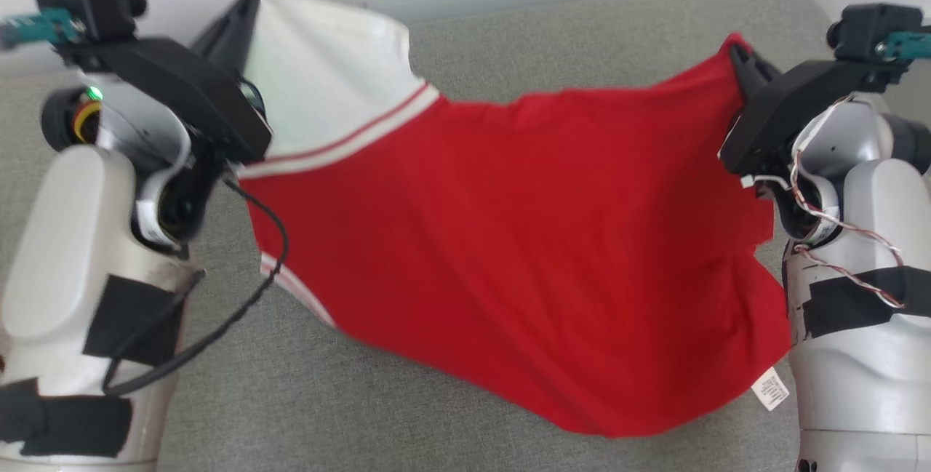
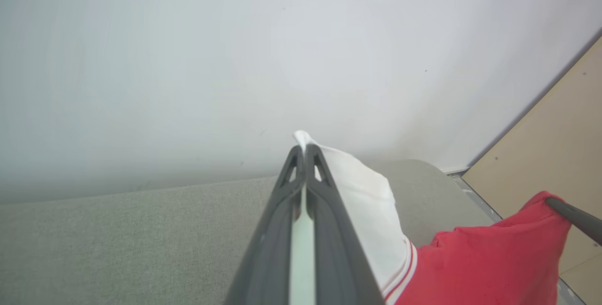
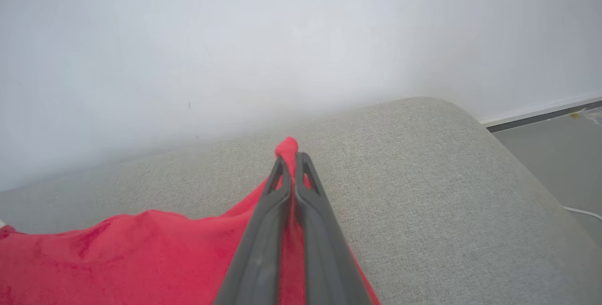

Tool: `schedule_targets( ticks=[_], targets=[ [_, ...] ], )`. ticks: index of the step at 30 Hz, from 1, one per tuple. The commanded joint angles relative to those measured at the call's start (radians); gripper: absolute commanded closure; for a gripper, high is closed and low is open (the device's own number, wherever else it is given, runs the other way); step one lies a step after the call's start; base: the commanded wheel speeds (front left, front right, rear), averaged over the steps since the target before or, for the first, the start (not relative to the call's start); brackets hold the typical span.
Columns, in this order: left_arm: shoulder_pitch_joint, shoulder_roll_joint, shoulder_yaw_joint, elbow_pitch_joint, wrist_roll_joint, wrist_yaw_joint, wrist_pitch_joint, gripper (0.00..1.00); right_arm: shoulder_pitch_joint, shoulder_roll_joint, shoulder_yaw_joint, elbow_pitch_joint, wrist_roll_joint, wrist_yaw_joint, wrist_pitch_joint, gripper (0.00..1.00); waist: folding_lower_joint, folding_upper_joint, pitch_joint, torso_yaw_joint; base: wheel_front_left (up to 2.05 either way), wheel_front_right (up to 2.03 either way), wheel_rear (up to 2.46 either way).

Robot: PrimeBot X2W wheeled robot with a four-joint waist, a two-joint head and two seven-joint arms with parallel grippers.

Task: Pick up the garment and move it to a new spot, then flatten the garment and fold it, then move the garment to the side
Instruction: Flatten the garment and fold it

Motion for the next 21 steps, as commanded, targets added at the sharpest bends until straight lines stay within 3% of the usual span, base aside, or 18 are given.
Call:
schedule_targets(
  ticks=[1,11,21],
  targets=[
    [-0.015,0.008,0.002,-0.008,-0.02,-0.004,-0.001,1.0,-0.008,-0.003,0.004,-0.012,0.012,-0.002,-0.007,1.0,0.0,0.0,-0.014,0.002,0.0,0.0,0.0],
    [-0.158,0.025,0.025,-0.063,-0.045,-0.005,-0.074,1.0,-0.091,0.015,-0.051,-0.078,0.028,-0.002,-0.025,1.0,0.0,0.0,-0.043,0.009,0.0,0.0,0.0],
    [-0.371,0.029,0.054,0.012,0.013,0.036,-0.216,1.0,-0.282,0.036,-0.072,0.015,-0.001,-0.002,-0.078,1.0,0.0,0.0,0.035,-0.013,0.0,0.0,0.0]
  ],
)
